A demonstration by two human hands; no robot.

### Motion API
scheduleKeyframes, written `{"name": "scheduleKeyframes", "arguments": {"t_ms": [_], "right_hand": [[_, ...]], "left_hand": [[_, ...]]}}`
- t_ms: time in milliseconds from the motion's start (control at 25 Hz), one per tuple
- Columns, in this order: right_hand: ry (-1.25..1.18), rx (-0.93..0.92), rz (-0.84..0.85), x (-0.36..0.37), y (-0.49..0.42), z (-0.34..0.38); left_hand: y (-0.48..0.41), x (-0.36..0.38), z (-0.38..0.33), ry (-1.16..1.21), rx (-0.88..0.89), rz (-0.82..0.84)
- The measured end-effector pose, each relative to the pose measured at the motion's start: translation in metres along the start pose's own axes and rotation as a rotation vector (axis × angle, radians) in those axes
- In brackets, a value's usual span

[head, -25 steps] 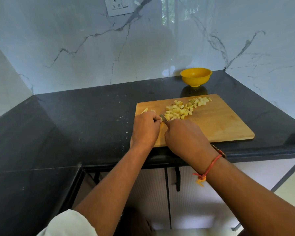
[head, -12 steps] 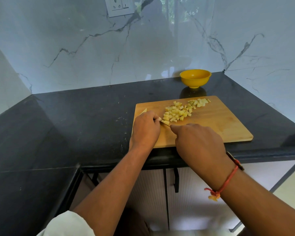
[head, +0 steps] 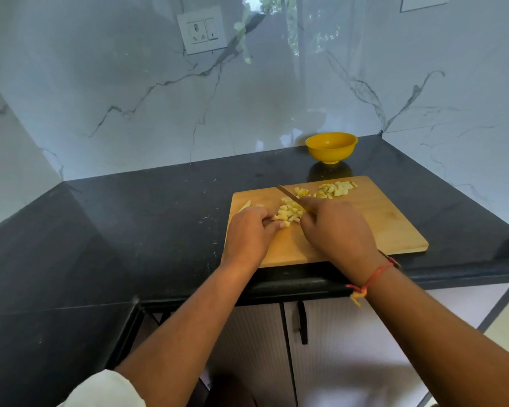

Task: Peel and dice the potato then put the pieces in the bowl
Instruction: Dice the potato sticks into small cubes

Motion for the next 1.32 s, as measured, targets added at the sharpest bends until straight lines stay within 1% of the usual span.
{"name": "scheduleKeyframes", "arguments": {"t_ms": [80, 240, 520, 960, 1080, 1200, 1320], "right_hand": [[-0.069, 0.026, -0.018, 0.002, -0.009, -0.01], [-0.125, 0.048, -0.063, 0.002, -0.01, -0.025], [-0.085, 0.057, -0.081, 0.006, -0.011, -0.03], [-0.053, 0.062, -0.107, 0.007, -0.011, -0.031], [-0.053, 0.053, -0.114, 0.005, -0.009, -0.03], [-0.066, 0.019, -0.121, 0.006, -0.008, -0.027], [-0.052, -0.038, -0.093, 0.011, -0.006, -0.023]], "left_hand": [[-0.005, 0.002, -0.002, 0.028, -0.006, 0.04], [-0.018, 0.01, -0.008, 0.03, -0.046, 0.052], [-0.033, 0.024, -0.012, 0.066, -0.071, 0.093], [-0.047, 0.031, -0.032, 0.078, -0.046, 0.087], [-0.048, 0.031, -0.031, 0.104, -0.047, 0.105], [-0.043, 0.024, -0.026, 0.182, -0.025, 0.148], [-0.041, 0.0, -0.012, 0.194, -0.039, 0.095]]}}
Point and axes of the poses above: each hand's wrist, its own y-axis away from the middle knuckle, its own x-axis out of the palm, z = x × y, the point moved 10 cm from there along -y, towards the middle knuckle, and after that the axes turned 15 degrees about -y, right-handed, at the moved point
